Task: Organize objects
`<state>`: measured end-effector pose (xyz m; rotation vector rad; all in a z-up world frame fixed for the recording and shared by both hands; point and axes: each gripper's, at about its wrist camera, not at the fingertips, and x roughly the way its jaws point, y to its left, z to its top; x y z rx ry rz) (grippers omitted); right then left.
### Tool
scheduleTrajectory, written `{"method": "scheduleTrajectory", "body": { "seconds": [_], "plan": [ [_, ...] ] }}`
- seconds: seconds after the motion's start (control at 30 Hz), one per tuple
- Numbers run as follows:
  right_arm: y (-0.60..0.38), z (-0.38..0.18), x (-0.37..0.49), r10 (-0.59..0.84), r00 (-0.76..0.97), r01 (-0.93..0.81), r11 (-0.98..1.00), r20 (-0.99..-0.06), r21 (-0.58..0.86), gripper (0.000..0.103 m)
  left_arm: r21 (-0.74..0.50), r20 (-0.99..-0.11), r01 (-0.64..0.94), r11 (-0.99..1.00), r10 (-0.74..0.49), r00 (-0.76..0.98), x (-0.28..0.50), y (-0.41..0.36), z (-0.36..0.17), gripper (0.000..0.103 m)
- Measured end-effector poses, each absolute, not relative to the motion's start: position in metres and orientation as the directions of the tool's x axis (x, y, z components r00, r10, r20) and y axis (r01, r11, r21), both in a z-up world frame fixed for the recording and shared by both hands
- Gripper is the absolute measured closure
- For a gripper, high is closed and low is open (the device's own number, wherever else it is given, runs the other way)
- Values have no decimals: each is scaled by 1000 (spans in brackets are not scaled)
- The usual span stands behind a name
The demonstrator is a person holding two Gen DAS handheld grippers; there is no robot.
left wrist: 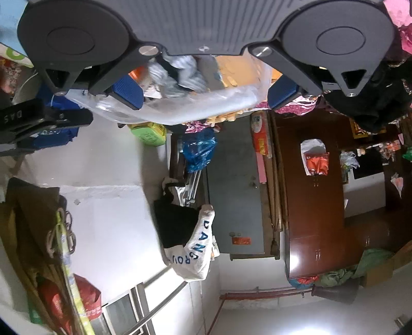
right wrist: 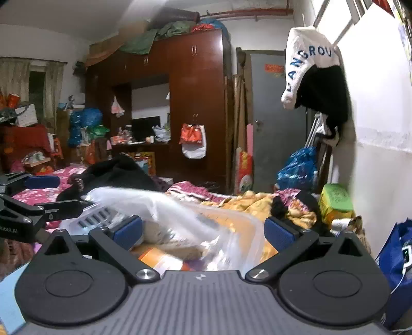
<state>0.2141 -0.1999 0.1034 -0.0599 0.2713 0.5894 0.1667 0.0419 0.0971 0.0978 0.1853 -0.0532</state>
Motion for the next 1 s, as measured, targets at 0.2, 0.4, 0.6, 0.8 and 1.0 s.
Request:
{"method": "scheduleTrajectory", "body": {
  "seconds": [0.2,0.4,0.6,0.8,1.0],
  "plan": [
    [-202,99,188,510,811,-538,843,-286,-23,0,97,-197,63,993,-43,980,134,33,91,0],
    [-210,90,143,345,915,-368,927,-212,-79,0,68,-229,64,996,-47,972,105,35,89,0],
    [-225,81,121,495,832,-500,865,-251,45,0,28,-217,44,999,-37,976,68,40,74,0],
    [-222,66,113,472,847,-475,879,-243,52,0,28,-220,2,1000,4,975,63,39,63,0],
    [-223,58,113,470,841,-472,879,-266,61,0,17,-241,-8,1000,12,970,64,42,59,0]
  ]
}}
